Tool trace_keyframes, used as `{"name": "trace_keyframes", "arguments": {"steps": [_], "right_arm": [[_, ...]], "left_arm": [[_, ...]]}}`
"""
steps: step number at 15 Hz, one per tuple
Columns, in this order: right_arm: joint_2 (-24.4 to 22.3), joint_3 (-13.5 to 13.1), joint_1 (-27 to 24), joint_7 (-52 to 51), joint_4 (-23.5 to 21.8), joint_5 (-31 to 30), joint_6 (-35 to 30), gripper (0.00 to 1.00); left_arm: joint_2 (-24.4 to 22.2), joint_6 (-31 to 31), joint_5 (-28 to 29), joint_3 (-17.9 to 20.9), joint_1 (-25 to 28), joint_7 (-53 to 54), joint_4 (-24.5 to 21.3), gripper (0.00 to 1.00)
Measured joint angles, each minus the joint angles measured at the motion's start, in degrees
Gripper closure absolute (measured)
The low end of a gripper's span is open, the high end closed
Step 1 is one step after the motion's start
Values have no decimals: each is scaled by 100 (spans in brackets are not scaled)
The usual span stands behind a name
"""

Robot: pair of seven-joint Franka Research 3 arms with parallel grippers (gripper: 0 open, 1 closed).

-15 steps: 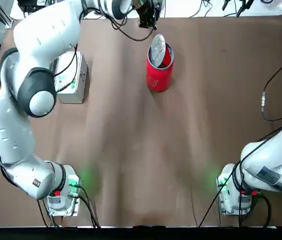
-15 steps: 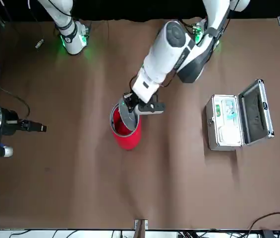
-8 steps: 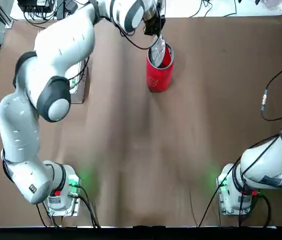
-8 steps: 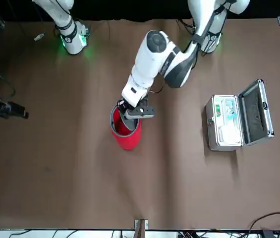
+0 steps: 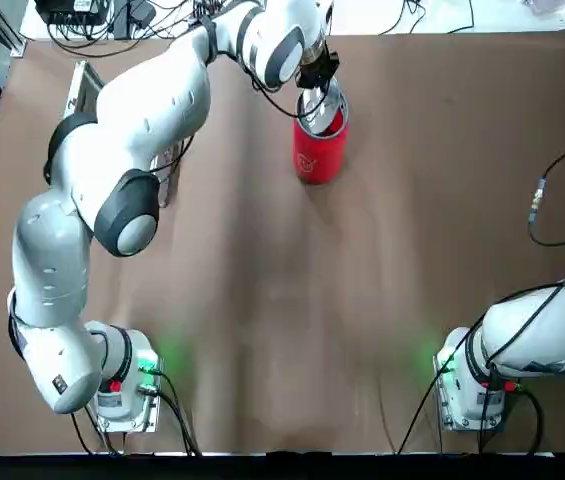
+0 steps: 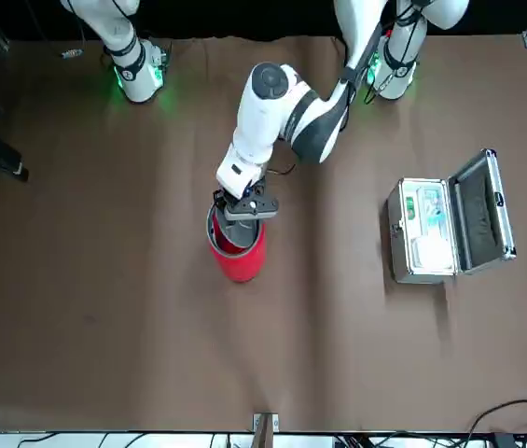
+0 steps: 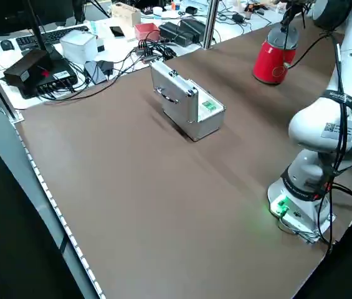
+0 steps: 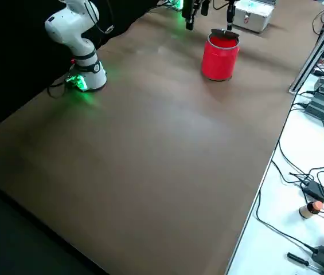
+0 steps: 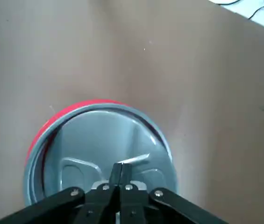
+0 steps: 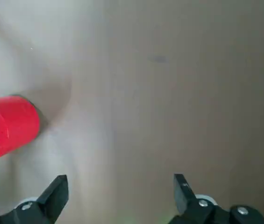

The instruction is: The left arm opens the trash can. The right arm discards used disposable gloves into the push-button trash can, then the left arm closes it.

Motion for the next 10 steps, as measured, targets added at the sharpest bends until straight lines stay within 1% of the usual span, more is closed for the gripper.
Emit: {"name": "trace_keyframes", "arguments": {"steps": [1,3,4,5,10], "right_arm": [[-52,-143,133,-7,-111,0,19,1],[-138,-270,287,-7,-355,0,143,1],[-185,-292,318,-7,-506,0,268,1],[-294,-313,338,-39,-759,0,470,1],[-613,-378,331,-109,-1092,0,562,1]], "left_arm": [[57,21,1,29,-46,0,14,99],[142,36,7,61,-112,0,47,99],[176,38,10,65,-122,0,62,99],[245,49,30,66,-135,1,86,99],[363,104,131,71,-172,1,123,99]]}}
